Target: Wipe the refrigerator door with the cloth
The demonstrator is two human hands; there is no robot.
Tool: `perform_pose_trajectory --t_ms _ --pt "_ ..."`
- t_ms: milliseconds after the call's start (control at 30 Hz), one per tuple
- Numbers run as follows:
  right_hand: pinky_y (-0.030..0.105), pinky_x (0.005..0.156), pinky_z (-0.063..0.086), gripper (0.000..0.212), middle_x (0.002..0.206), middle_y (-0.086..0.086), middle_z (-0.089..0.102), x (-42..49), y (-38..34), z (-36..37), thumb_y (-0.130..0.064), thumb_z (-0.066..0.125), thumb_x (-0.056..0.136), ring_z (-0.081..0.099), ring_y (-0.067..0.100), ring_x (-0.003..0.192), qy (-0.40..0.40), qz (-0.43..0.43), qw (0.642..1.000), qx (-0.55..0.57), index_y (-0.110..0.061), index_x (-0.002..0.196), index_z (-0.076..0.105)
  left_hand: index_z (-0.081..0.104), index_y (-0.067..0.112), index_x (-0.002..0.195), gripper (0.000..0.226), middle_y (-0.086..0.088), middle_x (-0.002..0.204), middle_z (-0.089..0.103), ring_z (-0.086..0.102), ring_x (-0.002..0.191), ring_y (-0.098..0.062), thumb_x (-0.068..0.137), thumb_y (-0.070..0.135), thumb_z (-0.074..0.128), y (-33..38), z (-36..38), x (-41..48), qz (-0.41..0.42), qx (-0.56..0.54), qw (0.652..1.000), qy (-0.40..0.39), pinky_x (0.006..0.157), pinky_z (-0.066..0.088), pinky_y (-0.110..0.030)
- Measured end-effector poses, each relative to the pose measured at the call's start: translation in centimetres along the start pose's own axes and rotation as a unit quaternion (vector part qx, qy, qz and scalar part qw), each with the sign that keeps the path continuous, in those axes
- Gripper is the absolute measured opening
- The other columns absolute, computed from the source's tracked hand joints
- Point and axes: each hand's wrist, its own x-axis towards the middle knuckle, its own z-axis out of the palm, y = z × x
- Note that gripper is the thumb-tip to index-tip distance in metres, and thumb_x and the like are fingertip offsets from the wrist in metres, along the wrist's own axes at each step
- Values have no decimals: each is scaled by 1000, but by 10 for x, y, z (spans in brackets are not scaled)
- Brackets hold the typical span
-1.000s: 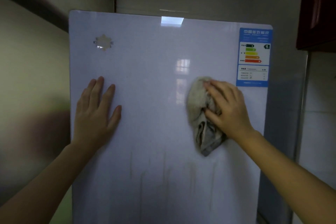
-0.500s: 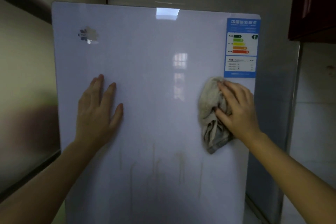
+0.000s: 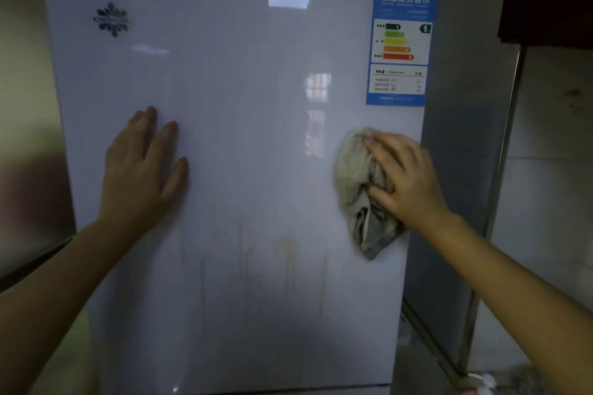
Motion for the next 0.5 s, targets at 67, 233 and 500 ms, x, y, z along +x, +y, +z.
perform_pose_trajectory --t_ms 67,233,500 --pt "49 108 39 68 148 14 50 12 3 -3 -40 65 92 47 35 131 26 48 998 16 -11 150 47 44 5 148 59 -24 159 34 34 147 -42 100 40 42 -3 -3 -3 1 3 1000 13 118 29 -49" --pt "48 107 39 67 147 14 47 -26 -38 20 -40 63 90 47 36 130 6 -34 999 35 -13 149 48 46 5 146 56 -23 158 36 37 145 -42 101 39 44 -17 -6 -30 -8 28 999 16 116 31 -48" --pt "44 102 46 58 147 8 54 -63 -86 47 -31 66 95 54 29 128 -54 -211 975 52 -17 149 49 52 3 142 52 -25 155 41 46 139 -44 100 35 47 -35 -8 -84 2 75 997 3 107 40 -50"
